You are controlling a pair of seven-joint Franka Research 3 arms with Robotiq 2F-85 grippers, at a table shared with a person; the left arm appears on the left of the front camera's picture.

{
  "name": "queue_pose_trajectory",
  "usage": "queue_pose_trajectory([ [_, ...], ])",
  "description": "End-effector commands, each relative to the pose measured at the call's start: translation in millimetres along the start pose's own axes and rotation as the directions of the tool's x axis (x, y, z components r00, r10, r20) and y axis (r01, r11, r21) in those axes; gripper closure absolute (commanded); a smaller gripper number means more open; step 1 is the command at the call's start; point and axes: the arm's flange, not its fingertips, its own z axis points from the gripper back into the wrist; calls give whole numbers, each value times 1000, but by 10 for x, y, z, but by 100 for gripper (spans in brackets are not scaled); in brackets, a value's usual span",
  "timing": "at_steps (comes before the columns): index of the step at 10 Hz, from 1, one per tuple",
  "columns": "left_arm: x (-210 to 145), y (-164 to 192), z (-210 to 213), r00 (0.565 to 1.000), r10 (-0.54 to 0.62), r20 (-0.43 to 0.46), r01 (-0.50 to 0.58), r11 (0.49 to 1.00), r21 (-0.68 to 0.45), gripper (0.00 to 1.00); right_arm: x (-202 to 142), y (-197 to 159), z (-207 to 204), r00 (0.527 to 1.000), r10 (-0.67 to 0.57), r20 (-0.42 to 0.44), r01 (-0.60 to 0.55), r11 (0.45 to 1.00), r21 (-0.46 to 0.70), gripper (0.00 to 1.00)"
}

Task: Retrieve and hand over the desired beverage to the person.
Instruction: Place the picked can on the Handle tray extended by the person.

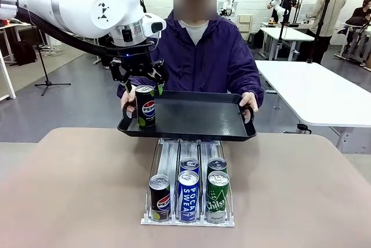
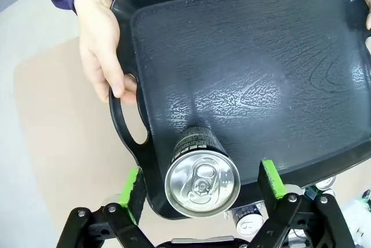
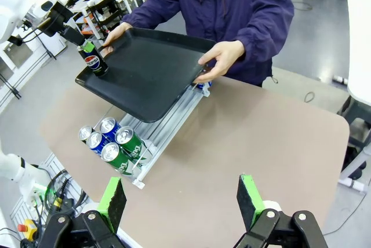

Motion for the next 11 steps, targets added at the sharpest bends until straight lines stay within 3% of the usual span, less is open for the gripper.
queue_pose_trajectory([
  [1, -4, -14, 29, 1000, 13, 15, -12, 1000, -9, 0, 1, -10, -18, 1000, 1, 4, -1, 1000, 26, 0],
  [3, -208, -73, 322, 1000, -20, -16, 19, 999, -39, 0, 1, -10, -18, 1000, 1, 4, -1, 1000, 26, 0],
  [8, -1320, -159, 1230, 989, -145, 6, 145, 987, -66, 0, 1, -10, -18, 1000, 1, 4, -1, 1000, 26, 0],
  [11, -1599, -207, 1451, 981, -192, 4, 192, 978, -79, 0, 1, -10, -18, 1000, 1, 4, -1, 1000, 26, 0],
])
